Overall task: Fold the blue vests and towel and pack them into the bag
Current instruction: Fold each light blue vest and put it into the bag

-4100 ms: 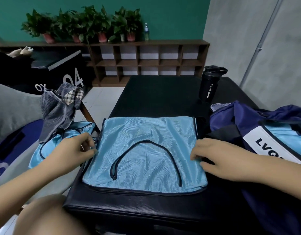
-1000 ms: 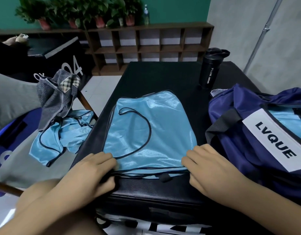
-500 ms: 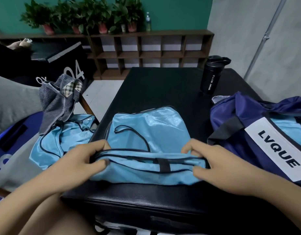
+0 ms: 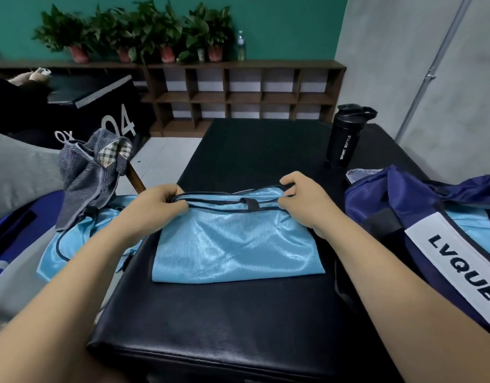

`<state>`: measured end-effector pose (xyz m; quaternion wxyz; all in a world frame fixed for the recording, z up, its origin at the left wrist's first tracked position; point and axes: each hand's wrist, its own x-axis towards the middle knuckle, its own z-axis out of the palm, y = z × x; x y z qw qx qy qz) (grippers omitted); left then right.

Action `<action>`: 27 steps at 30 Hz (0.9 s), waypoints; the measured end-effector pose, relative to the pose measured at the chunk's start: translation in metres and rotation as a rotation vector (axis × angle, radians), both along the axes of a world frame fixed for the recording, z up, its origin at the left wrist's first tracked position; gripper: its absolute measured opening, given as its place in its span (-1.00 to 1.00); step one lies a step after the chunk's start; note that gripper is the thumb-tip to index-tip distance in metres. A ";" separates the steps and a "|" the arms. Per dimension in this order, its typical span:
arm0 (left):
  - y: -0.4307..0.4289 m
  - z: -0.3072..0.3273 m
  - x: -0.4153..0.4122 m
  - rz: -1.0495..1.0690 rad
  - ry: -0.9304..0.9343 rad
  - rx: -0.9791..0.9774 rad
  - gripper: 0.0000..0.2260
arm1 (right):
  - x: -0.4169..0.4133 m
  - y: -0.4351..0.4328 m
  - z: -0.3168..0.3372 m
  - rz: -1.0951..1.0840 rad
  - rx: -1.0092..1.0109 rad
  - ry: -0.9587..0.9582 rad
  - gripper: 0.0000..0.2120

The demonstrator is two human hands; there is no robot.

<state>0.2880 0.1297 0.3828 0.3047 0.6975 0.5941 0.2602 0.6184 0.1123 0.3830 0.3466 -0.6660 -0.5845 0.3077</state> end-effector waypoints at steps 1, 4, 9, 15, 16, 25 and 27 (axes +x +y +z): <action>0.007 -0.002 0.001 0.021 -0.013 -0.009 -0.82 | -0.002 0.008 -0.004 -0.005 -0.008 0.005 -0.59; 0.025 -0.008 0.008 0.095 -0.019 -0.015 -0.82 | -0.007 0.028 -0.011 -0.041 0.022 -0.043 -0.57; 0.039 -0.036 0.016 0.194 0.159 0.099 -0.92 | -0.019 0.031 -0.032 -0.146 0.235 -0.491 -0.55; 0.023 -0.043 0.036 0.040 0.307 0.568 -0.77 | -0.053 -0.006 -0.052 0.101 0.550 -0.600 -0.91; 0.017 -0.041 0.043 -0.065 0.267 0.559 -0.78 | -0.055 -0.009 -0.057 0.158 0.513 -0.610 -0.94; 0.002 -0.076 0.071 -0.305 0.129 0.351 -0.75 | -0.051 -0.006 -0.084 0.230 0.418 -0.625 -0.75; 0.003 -0.077 0.070 -0.299 0.150 0.327 -0.62 | -0.050 -0.006 -0.084 0.231 0.409 -0.670 -0.56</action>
